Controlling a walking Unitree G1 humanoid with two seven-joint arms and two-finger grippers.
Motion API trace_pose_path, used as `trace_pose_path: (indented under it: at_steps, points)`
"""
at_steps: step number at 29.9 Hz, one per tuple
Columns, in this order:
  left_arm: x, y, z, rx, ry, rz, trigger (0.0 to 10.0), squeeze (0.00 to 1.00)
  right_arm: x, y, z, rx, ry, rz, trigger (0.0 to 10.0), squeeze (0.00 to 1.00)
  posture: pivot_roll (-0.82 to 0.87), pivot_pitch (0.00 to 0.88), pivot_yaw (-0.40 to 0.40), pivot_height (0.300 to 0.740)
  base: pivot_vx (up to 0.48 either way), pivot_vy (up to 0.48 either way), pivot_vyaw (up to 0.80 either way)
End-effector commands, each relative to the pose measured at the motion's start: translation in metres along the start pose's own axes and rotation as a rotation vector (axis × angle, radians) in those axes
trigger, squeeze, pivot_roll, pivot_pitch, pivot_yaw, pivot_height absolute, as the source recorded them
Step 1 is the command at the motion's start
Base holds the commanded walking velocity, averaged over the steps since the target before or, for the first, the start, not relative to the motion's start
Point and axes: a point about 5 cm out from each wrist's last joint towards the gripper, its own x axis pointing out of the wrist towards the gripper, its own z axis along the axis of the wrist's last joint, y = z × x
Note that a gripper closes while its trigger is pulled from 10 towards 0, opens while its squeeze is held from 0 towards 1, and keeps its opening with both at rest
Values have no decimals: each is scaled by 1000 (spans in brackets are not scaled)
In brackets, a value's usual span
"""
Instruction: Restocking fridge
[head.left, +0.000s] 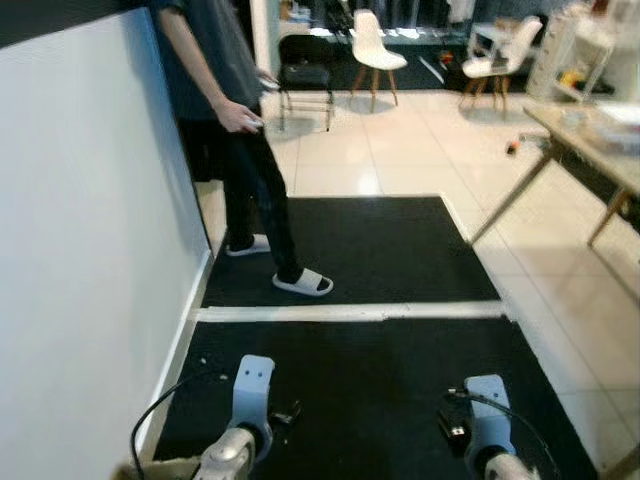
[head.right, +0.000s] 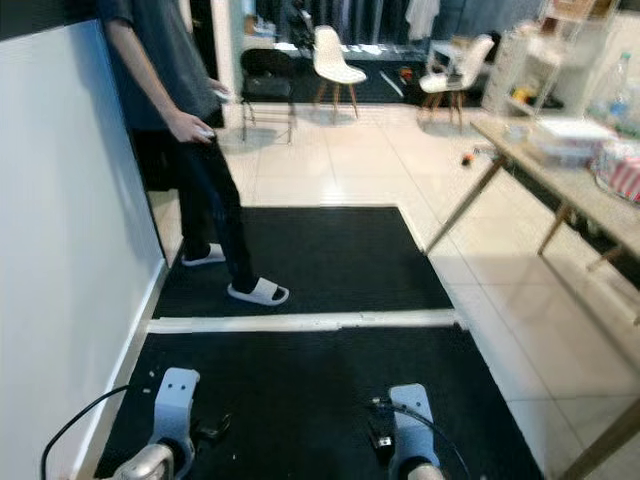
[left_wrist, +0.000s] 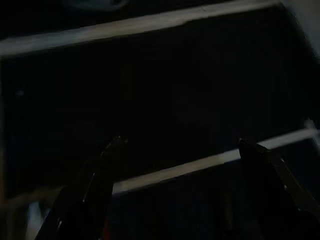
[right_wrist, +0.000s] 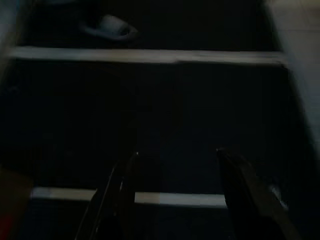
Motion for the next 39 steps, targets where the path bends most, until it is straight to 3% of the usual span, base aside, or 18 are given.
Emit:
trace_pose_path:
  at_steps: [1,18,39]
  points:
    - [-2,-2,-4,5,7,-5,10000,0,2,2,4,-2,-5,6,10000,0,-53,8,-19,740,330,0,-800]
    - [-1,-1,-3,10,6,-8,10000,0,3,3,6,14,-1,3,10000,0,-55,0,-15,740,330,0,-787]
    - [0,-1,-2,25,15,-23,10000,0,1,4,0,20,7,-15,10000,0,-62,11,20,740,329,0,0]
